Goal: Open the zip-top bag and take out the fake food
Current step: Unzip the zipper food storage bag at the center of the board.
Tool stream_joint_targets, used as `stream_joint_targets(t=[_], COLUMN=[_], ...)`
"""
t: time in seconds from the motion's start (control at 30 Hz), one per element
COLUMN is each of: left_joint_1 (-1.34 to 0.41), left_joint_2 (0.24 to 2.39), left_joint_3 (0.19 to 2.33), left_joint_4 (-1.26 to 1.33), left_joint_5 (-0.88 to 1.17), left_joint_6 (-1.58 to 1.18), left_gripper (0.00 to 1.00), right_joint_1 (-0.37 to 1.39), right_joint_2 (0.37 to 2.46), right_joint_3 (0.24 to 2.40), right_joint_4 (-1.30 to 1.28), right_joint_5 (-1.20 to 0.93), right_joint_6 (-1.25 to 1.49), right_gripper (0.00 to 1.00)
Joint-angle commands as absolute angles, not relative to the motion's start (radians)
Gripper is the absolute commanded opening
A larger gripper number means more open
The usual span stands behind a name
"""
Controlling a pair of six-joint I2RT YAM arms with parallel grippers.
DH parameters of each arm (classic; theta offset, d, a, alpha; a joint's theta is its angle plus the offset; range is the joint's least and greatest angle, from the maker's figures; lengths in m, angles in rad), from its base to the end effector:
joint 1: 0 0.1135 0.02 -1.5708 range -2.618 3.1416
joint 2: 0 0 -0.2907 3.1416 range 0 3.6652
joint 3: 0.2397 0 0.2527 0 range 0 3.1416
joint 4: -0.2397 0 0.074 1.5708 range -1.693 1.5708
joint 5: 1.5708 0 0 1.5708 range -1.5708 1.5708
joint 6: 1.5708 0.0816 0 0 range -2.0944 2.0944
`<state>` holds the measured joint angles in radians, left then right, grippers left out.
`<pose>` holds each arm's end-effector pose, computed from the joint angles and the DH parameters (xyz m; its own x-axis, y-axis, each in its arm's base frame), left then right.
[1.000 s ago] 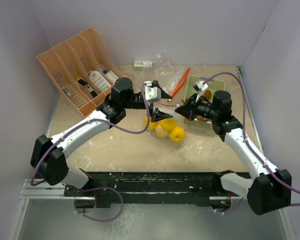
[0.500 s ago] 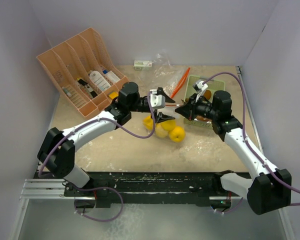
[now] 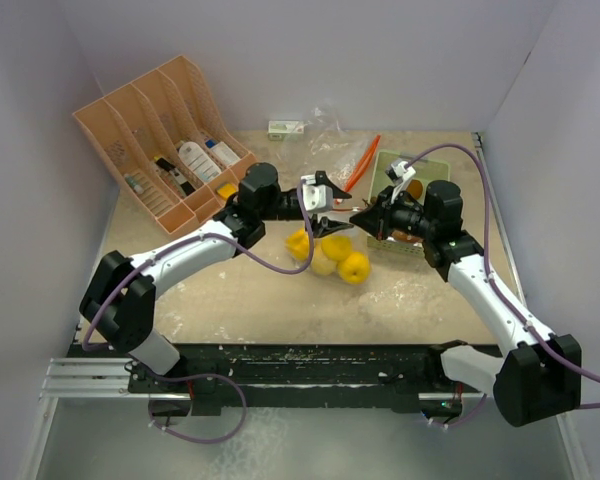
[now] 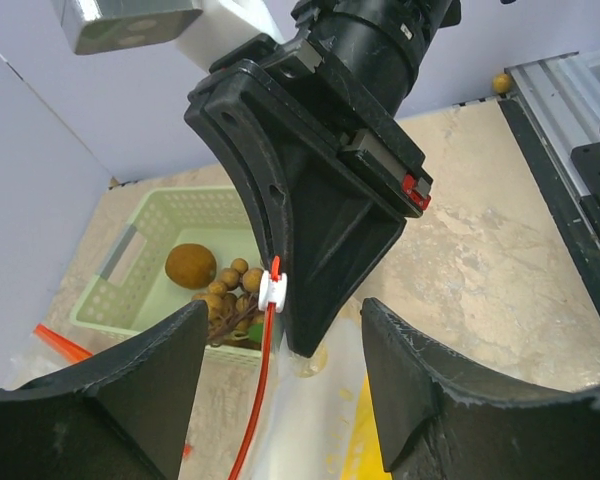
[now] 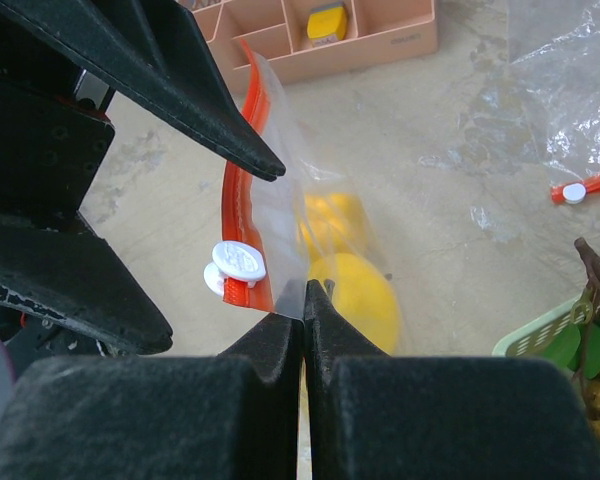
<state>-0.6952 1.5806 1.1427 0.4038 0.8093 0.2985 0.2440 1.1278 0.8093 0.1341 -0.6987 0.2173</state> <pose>0.2700 -0.3021 0.3500 0.2683 0.0404 -0.9625 0.9611 0.0571 0.2703 0.2605 0.1189 0.3312 -0.3459 0.0840 -0.9345 -0.7414 0.5859 0.3271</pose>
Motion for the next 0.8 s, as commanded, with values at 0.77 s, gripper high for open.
stream_joint_targets(t=[0.77], left_joint_1=[-0.696], left_joint_2=[1.617], left_joint_3=[1.219], left_joint_4=[0.517], left_joint_5=[0.857], left_joint_6=[0.241], left_gripper=[0.42], right_joint_1=[0.25], right_joint_2=[1.107], right_joint_3=[0.801], right_joint_4=[0.17], right_joint_5=[-0.713], right_joint_6=[0.229], right_gripper=[0.0])
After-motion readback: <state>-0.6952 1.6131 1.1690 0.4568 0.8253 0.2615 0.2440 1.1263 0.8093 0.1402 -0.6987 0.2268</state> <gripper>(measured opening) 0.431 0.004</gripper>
